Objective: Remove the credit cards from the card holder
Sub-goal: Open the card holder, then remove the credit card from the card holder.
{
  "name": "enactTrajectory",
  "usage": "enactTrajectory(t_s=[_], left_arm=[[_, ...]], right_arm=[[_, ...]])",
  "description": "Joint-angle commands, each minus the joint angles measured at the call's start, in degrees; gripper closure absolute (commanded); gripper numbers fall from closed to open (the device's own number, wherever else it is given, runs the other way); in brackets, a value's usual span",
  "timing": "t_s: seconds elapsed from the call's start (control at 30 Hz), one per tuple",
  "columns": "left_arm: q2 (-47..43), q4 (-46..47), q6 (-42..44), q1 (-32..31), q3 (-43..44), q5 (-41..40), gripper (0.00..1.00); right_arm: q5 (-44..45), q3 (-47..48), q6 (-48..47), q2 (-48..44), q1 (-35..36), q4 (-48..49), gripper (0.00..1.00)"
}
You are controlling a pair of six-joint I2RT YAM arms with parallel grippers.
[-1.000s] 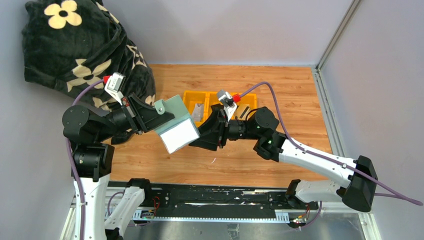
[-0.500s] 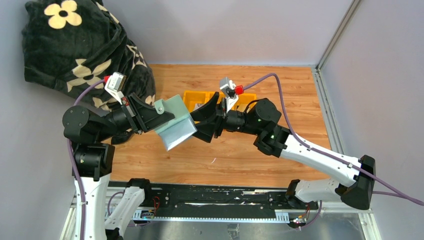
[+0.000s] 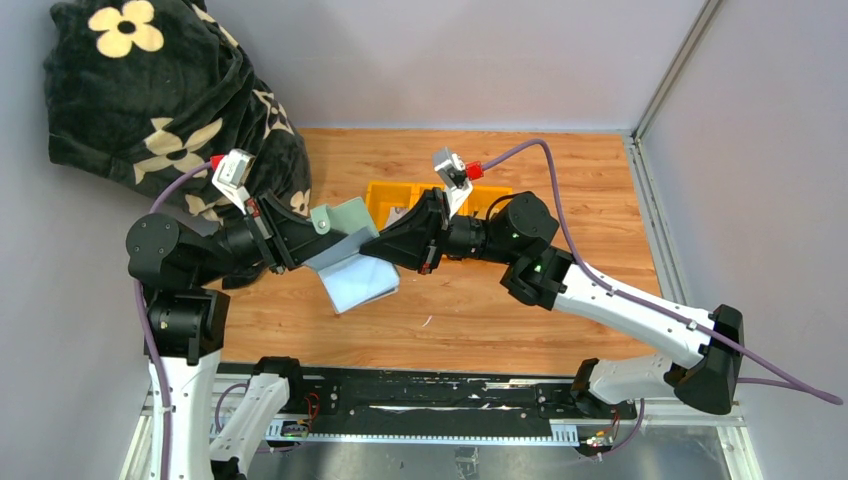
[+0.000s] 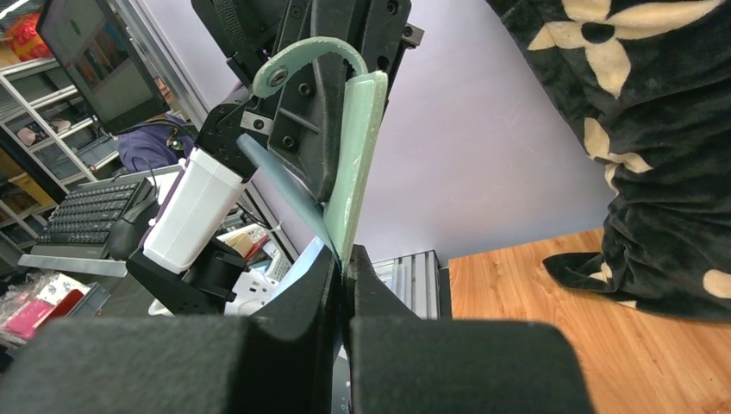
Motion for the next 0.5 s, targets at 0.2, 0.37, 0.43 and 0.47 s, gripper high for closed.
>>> enactTrajectory(t_s=[0.2,0.37,0.43,0.47], left_arm=[[0.69,-12.25,16.95,-0.25,10.72,-5.75,0.40],[0.70,-13.55,22.14,-0.25,13.06,-2.27,0.34],[0.32,-17.82,28.00,-0.25,12.80,-0.50,0.32],[0.01,-21.58,32.56,-0.30,12.99,-0.93,0.32]], right_arm=[[0.10,-1.98,3.18,-3.32,0.31,-0.94,1.00],[0.54,-3.01,3.06,-4.85,0.13,-3.07,1.00],[0.80,-2.30,3.06,-4.92,0.11,-4.71,1.00],[0.73,-1.69,3.07,-4.84,0.03,-5.35,1.00]])
